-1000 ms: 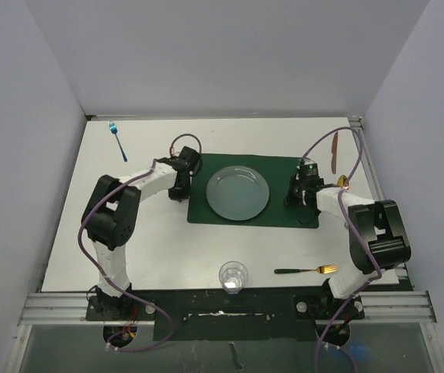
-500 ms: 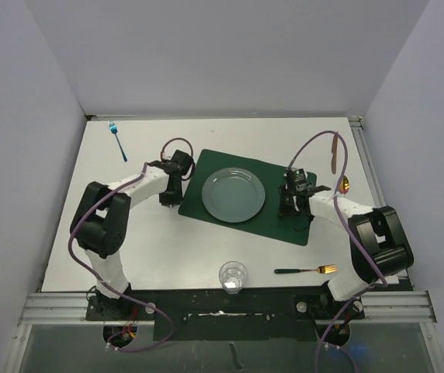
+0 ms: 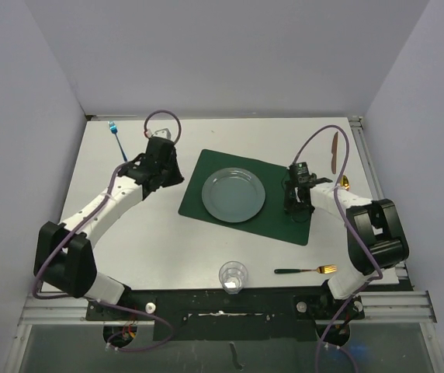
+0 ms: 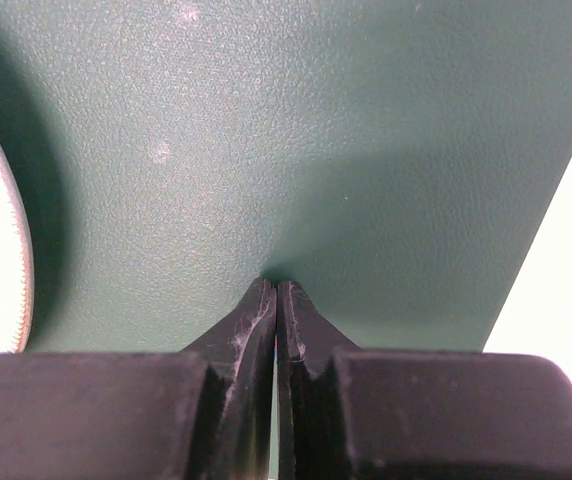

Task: Set the dinner table for one person
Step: Adjust the napkin at the center of the board.

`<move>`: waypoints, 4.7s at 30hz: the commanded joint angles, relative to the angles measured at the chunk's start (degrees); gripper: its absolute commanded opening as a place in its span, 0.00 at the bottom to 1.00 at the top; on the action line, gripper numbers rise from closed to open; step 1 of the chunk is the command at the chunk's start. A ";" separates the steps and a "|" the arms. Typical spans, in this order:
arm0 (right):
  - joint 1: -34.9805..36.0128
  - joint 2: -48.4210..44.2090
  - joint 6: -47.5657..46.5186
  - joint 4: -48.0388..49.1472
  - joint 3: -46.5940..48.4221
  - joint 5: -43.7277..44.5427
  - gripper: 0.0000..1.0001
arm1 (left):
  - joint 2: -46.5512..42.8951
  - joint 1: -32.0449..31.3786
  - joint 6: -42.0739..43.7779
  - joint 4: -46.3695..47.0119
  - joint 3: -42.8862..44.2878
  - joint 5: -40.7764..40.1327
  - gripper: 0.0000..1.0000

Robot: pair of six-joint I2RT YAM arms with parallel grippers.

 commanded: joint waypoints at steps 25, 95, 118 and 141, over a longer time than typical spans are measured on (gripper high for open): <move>-2.17 -3.26 -1.04 -2.47 1.29 5.05 0.00 | 23.18 5.06 -1.22 15.28 -4.88 25.84 0.16; -14.53 -3.52 -0.30 16.91 -1.01 -35.77 0.44 | 2.47 18.29 -37.80 72.35 -23.48 66.21 0.32; -20.31 28.45 61.03 122.11 -16.14 -66.98 0.25 | 34.22 24.91 -69.76 130.63 -29.12 73.58 0.14; -18.62 40.32 59.50 117.94 -5.83 -66.97 0.31 | 45.94 25.89 -46.90 100.33 -18.58 71.82 0.21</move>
